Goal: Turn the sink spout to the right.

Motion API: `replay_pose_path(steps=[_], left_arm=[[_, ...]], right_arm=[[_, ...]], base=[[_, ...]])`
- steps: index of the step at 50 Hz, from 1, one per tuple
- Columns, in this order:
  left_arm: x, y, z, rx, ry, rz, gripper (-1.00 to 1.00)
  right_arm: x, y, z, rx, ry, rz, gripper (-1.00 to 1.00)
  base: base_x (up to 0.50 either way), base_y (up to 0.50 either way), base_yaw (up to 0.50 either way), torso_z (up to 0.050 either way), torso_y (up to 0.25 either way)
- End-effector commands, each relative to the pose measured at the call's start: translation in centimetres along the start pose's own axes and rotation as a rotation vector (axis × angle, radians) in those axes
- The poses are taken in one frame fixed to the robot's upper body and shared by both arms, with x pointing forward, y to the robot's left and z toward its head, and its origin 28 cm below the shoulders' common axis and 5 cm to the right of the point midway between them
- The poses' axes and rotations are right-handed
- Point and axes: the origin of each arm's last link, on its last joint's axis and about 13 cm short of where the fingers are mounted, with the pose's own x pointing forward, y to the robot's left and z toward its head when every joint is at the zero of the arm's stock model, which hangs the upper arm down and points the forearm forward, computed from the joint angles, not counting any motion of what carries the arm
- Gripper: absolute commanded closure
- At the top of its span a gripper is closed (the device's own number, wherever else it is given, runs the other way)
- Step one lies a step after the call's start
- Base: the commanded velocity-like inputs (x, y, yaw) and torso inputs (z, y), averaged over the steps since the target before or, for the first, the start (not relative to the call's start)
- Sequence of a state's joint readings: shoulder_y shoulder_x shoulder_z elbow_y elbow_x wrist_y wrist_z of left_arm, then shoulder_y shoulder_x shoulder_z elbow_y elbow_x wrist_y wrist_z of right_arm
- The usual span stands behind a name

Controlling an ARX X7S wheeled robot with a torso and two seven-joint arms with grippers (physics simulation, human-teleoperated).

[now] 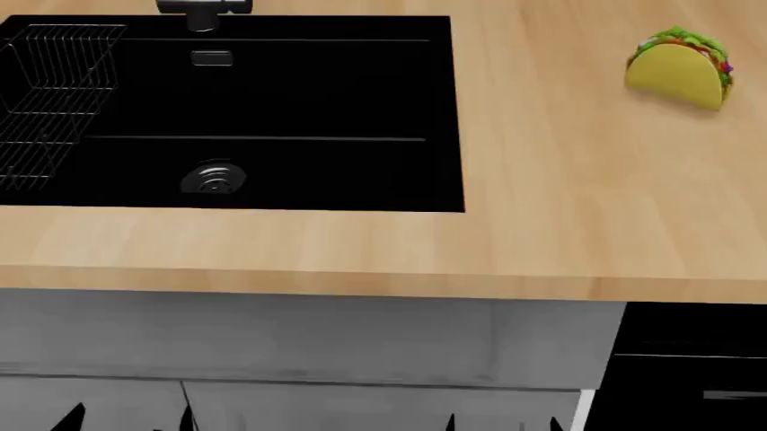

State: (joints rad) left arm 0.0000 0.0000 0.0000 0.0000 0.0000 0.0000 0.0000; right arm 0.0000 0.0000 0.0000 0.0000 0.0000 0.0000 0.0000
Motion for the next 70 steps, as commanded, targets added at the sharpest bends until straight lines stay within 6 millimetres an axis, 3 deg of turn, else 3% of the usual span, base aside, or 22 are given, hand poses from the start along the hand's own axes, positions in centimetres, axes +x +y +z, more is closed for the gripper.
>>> replay_pose_path(steps=[1, 18, 58, 60, 70], left_arm=[[0.0, 0.0, 0.0, 0.000, 0.000, 0.000, -1.00], [-0.7, 0.2, 0.9, -0.071, -0.080, -0.057, -1.00], [-0.7, 0.2, 0.6, -0.051, -0.057, -0.028, -1.00], [-1.3, -0.1, 1.2, -0.065, -0.118, -0.079, -1.00], [-1.4, 0.1, 2.4, 0.008, -0.146, -0.026, -1.00]], right_arm=[[0.0, 0.0, 0.1, 0.000, 0.000, 0.000, -1.00], [0.0, 0.0, 0.0, -0.003, -0.001, -0.007, -1.00], [0.0, -0.1, 0.1, -0.003, -0.014, -0.018, -1.00], [0.0, 0.0, 0.0, -0.010, -0.006, -0.013, -1.00], [-0.1, -0.2, 2.7, -0.036, -0.073, -0.032, -1.00]], base=[[0.00, 0.00, 0.00, 0.000, 0.000], [0.00, 0.00, 0.00, 0.002, 0.000], [0.00, 0.00, 0.00, 0.050, 0.000], [0.00, 0.00, 0.00, 0.025, 0.000], [0.00, 0.00, 0.00, 0.000, 0.000]])
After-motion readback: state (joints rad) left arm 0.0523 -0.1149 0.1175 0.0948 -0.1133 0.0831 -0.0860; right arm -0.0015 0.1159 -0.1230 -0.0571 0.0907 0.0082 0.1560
